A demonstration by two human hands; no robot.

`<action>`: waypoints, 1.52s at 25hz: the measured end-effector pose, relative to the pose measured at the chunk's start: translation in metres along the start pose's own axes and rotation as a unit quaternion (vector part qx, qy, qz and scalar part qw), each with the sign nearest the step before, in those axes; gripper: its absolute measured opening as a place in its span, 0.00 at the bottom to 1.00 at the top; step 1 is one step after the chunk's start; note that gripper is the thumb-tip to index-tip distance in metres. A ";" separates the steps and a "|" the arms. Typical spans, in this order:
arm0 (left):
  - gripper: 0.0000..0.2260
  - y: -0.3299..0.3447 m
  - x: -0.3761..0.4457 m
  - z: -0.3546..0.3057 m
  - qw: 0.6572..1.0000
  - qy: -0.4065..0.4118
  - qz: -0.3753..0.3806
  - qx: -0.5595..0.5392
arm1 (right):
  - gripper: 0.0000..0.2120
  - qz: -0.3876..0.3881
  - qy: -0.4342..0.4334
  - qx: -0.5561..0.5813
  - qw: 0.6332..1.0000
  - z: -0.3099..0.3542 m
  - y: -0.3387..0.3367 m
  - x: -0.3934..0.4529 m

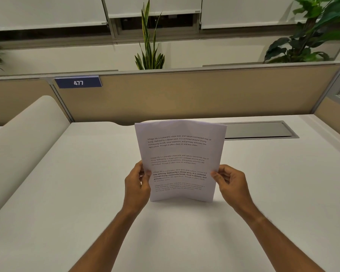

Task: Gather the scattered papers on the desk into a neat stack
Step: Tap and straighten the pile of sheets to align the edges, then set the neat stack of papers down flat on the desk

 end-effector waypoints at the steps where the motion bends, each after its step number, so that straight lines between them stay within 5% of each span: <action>1: 0.17 0.001 -0.001 0.004 1.000 -0.005 -0.001 -0.001 | 0.13 0.002 0.006 0.001 1.000 -0.004 0.001 0.000; 19: 0.14 -0.009 0.024 0.030 0.990 -0.105 -0.046 -0.082 | 0.10 -0.022 0.048 0.039 0.998 -0.022 -0.007 0.036; 38: 0.15 -0.009 0.136 0.155 0.948 -0.298 -0.072 -0.088 | 0.09 0.007 0.257 0.022 0.966 -0.131 0.045 0.166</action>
Point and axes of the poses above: each hand's wrist, its own x-axis towards the middle knuckle, its own y-axis out of the palm, z = x × y, the point moved 10 cm from there along x, towards the middle knuckle, and after that the axes turned 10 degrees about z, right-handed, at the moved point
